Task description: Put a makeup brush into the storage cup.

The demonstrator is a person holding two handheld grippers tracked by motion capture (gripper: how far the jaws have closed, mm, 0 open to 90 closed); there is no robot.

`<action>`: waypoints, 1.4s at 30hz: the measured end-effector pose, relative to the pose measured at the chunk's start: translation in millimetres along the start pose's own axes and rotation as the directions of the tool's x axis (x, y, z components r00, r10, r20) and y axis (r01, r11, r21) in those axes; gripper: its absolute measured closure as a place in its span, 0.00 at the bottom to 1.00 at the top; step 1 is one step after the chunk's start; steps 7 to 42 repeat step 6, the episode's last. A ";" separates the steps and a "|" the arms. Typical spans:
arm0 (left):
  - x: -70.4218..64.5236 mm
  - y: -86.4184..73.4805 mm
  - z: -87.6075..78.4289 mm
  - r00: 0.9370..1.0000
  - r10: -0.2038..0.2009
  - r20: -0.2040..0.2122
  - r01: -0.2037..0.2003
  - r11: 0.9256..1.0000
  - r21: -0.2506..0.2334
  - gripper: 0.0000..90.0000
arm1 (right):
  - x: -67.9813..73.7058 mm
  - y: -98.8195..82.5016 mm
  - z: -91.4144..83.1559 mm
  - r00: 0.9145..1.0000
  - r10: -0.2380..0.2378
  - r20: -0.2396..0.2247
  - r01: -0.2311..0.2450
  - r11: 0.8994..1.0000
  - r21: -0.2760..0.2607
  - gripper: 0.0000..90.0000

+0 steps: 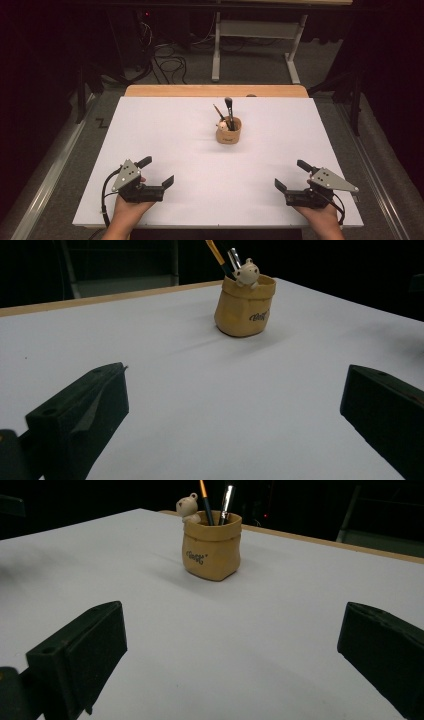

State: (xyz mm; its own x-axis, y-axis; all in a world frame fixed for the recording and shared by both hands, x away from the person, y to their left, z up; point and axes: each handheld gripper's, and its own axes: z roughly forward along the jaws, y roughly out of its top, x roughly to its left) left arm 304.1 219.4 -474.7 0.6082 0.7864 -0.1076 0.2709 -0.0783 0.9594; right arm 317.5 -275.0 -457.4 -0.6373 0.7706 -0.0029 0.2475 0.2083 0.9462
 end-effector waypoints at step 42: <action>1.8 1.1 -3.7 1.000 -0.008 -0.009 0.007 1.000 -0.013 0.00 | -1.1 0.5 0.3 1.000 -0.006 0.003 0.006 1.000 -0.005 0.00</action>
